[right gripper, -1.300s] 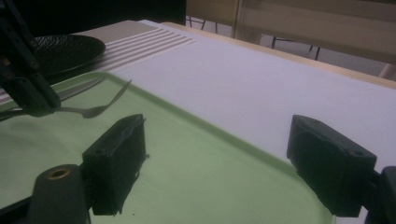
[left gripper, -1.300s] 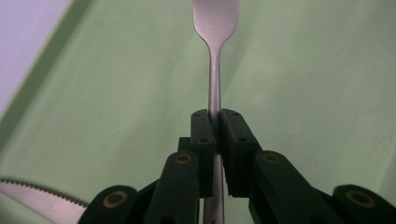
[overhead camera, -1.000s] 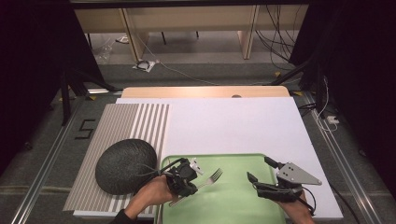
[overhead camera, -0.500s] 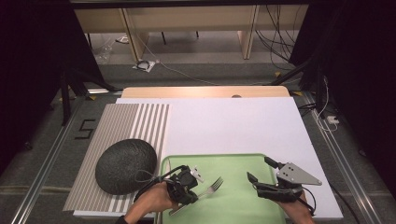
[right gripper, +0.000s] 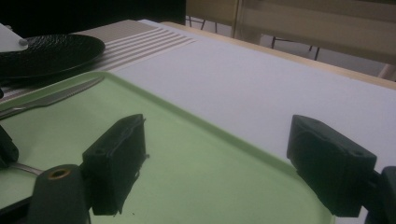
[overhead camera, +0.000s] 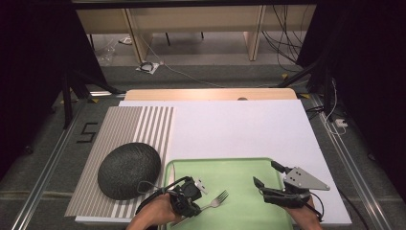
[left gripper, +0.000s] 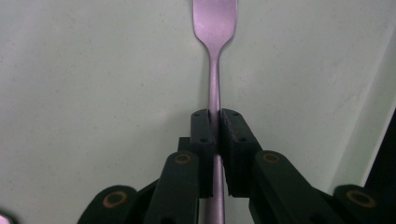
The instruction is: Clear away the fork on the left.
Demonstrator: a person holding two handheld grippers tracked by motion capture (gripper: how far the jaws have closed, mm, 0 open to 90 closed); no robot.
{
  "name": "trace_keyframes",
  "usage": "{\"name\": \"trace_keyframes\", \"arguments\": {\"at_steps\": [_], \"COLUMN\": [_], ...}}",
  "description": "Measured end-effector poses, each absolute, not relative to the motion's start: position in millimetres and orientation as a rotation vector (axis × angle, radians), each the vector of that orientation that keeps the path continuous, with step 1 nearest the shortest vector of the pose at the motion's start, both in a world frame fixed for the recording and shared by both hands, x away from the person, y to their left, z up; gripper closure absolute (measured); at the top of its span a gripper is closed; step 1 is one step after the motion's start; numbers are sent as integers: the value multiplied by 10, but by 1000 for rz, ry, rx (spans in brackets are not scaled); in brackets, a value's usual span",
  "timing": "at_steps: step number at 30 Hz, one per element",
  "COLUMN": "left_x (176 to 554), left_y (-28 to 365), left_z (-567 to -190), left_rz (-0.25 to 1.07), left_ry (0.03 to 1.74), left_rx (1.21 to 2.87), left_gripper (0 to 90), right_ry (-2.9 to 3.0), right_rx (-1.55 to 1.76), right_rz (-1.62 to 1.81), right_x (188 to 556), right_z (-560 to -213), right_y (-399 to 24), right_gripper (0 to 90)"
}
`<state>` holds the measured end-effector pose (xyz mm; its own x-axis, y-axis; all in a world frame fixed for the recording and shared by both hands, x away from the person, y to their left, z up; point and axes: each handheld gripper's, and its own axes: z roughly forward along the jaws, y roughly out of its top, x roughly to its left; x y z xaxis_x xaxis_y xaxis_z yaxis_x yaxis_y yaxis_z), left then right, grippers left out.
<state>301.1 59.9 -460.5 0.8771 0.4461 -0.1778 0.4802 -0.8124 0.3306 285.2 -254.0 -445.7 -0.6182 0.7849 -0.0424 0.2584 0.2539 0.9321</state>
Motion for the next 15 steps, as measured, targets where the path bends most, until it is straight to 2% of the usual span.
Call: {"name": "trace_keyframes", "arguments": {"at_steps": [15], "left_x": [2929], "left_y": [664], "left_z": [-4607], "left_rz": [-129], "left_ry": [701], "left_rx": [2690], "left_gripper": [824], "right_ry": [2022], "right_rx": [942], "right_rz": [1357], "right_x": [2853], "right_z": [-4459], "right_y": [-2536], "right_gripper": [206]}}
